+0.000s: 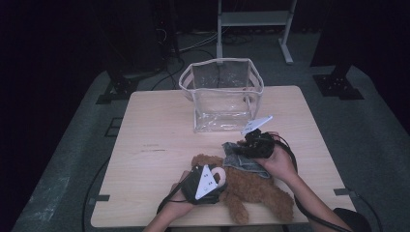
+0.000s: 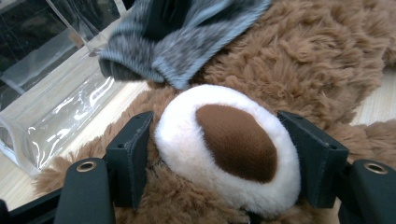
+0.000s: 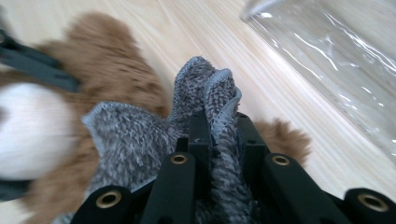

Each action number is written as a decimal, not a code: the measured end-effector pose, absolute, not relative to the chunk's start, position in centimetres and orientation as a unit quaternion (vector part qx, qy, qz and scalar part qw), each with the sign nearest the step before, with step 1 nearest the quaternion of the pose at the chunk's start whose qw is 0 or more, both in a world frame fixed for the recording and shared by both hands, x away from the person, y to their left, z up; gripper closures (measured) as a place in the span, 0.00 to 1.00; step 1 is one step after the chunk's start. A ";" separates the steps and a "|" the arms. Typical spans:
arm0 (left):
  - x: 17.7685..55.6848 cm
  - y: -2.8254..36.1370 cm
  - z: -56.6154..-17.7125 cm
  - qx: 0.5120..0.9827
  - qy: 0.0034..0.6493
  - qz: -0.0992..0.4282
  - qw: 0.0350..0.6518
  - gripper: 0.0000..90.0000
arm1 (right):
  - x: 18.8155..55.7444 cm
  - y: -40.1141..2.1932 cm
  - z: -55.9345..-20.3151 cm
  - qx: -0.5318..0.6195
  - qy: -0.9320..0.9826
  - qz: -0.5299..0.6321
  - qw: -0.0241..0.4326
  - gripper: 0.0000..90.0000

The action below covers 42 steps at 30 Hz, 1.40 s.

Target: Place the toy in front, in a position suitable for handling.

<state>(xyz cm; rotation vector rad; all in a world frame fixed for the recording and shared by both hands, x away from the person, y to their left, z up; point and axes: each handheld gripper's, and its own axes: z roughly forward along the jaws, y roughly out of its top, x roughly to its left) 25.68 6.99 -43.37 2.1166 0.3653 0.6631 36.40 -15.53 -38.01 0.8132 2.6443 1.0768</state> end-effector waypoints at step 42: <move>28.2 8.9 -42.3 0.820 0.233 0.204 0.481 0.39 | 26.6 -17.5 -39.4 0.206 0.896 0.388 0.062 0.88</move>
